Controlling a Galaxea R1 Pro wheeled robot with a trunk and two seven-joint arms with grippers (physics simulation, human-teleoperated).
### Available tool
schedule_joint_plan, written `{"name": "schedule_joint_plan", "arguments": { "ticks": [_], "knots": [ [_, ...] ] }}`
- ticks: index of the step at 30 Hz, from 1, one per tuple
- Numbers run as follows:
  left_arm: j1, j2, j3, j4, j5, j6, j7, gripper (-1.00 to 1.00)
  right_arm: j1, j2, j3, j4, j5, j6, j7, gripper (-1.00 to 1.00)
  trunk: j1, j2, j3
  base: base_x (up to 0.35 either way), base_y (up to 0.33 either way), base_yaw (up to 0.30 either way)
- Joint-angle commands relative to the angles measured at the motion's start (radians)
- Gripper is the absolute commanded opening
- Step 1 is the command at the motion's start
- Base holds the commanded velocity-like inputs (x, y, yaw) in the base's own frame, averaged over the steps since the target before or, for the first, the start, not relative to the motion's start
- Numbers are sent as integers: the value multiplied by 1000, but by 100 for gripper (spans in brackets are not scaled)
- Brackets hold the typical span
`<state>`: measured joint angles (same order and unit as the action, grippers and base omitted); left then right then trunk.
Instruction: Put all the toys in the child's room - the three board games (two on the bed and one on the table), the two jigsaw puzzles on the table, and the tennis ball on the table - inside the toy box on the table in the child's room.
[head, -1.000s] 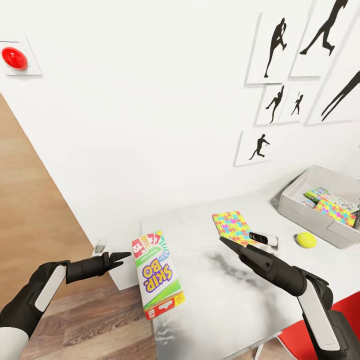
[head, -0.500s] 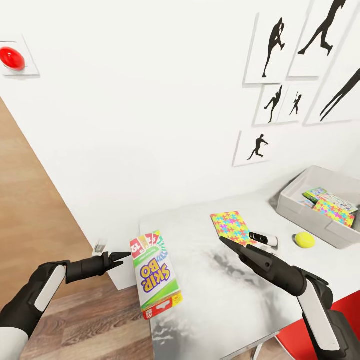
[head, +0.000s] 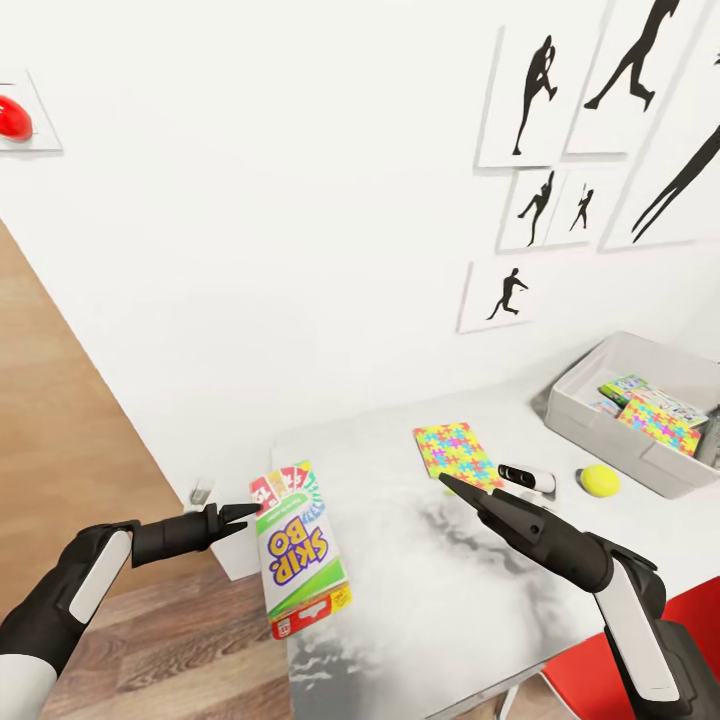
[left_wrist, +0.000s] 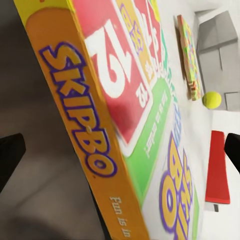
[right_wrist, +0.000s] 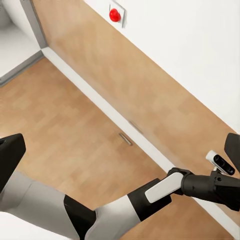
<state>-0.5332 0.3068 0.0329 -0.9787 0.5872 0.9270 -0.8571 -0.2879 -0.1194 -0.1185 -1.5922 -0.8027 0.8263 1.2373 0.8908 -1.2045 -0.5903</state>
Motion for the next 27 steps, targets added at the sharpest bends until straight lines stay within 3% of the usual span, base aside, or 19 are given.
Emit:
{"name": "schedule_joint_plan", "arguments": {
  "ticks": [1,27],
  "knots": [
    [-1,0,1,0,-1,4,-4,100,-1,0,0,0,-4,7,0,100,0,-1,-1,0,-33,0],
    [-1,1,2,0,-1,4,-10,100,-1,0,2,0,-4,7,-1,100,0,-1,-1,0,-5,0]
  ]
}}
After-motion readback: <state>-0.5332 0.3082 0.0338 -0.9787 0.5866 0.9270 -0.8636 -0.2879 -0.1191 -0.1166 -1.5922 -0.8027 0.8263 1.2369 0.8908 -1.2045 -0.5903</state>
